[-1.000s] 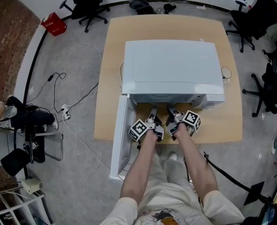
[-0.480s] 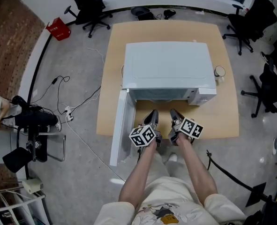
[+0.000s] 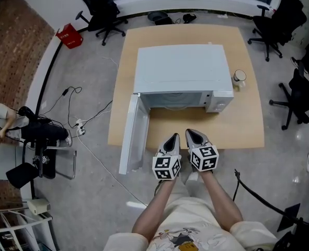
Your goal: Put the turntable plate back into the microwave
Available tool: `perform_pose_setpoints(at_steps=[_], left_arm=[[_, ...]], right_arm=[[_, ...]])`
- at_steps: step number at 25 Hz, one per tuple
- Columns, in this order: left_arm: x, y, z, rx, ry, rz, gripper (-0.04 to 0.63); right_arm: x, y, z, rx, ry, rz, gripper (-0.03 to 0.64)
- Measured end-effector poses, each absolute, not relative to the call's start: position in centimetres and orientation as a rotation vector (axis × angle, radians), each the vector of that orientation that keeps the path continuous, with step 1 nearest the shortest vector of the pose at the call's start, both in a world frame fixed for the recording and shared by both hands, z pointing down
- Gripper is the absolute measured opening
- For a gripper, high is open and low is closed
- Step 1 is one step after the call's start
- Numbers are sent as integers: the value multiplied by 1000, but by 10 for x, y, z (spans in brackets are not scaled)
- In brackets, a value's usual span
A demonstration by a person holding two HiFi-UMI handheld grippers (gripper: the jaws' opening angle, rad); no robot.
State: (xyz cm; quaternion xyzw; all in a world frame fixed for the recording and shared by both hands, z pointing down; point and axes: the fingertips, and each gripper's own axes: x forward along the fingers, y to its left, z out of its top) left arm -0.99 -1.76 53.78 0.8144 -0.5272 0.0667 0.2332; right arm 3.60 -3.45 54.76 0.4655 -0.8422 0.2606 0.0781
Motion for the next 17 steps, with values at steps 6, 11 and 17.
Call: perform_pose_setpoints(at_steps=[6, 11, 17], left_arm=[[-9, 12, 531, 2252, -1423, 193, -3], [-17, 34, 524, 2278, -1379, 220, -3], [-22, 50, 523, 2277, -1350, 205, -3]], right_arm=[[31, -5, 536, 1387, -2517, 677, 6], [26, 15, 527, 1410, -2507, 648, 6], [13, 27, 518, 1422, -2514, 615, 6]])
